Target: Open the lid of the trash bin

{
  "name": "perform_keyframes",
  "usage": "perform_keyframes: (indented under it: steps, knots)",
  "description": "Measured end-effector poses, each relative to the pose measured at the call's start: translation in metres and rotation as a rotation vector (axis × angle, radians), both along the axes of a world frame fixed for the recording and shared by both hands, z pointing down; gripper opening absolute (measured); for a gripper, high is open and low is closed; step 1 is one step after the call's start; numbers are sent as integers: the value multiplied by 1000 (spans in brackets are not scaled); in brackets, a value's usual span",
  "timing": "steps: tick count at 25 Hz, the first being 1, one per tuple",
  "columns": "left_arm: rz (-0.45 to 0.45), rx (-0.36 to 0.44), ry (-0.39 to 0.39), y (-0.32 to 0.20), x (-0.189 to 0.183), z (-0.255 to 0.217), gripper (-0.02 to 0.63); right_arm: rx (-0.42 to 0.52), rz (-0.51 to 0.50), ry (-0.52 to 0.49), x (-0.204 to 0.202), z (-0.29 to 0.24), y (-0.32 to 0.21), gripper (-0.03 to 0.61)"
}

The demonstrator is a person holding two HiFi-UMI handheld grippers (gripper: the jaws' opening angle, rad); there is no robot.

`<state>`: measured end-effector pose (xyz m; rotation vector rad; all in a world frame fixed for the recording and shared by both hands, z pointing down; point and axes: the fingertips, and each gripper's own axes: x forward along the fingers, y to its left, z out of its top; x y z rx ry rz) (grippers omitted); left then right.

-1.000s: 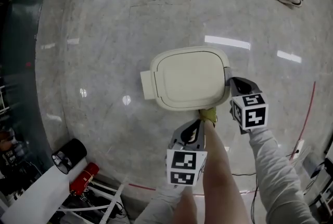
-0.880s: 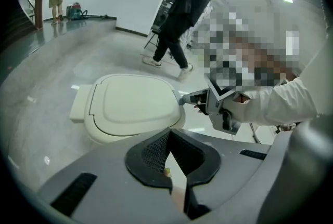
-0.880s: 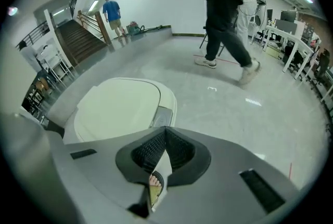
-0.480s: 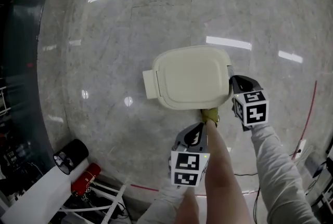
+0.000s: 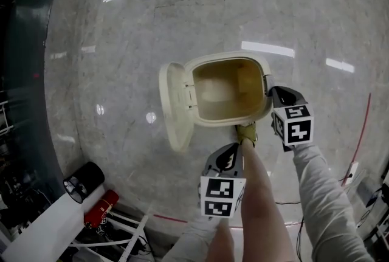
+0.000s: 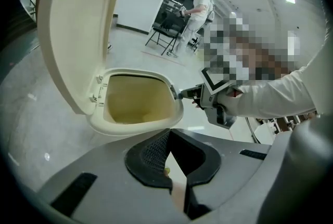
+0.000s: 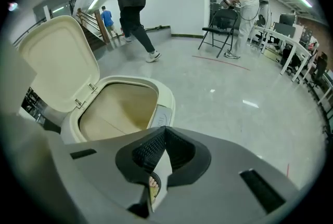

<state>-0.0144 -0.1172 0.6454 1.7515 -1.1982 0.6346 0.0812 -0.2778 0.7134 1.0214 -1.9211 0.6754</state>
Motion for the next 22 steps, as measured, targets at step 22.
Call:
perform_keyframes:
  steps: [22]
  knots:
    - [2, 15, -5, -7, -3, -10, 5, 26, 40, -6, -14, -19, 7, -5]
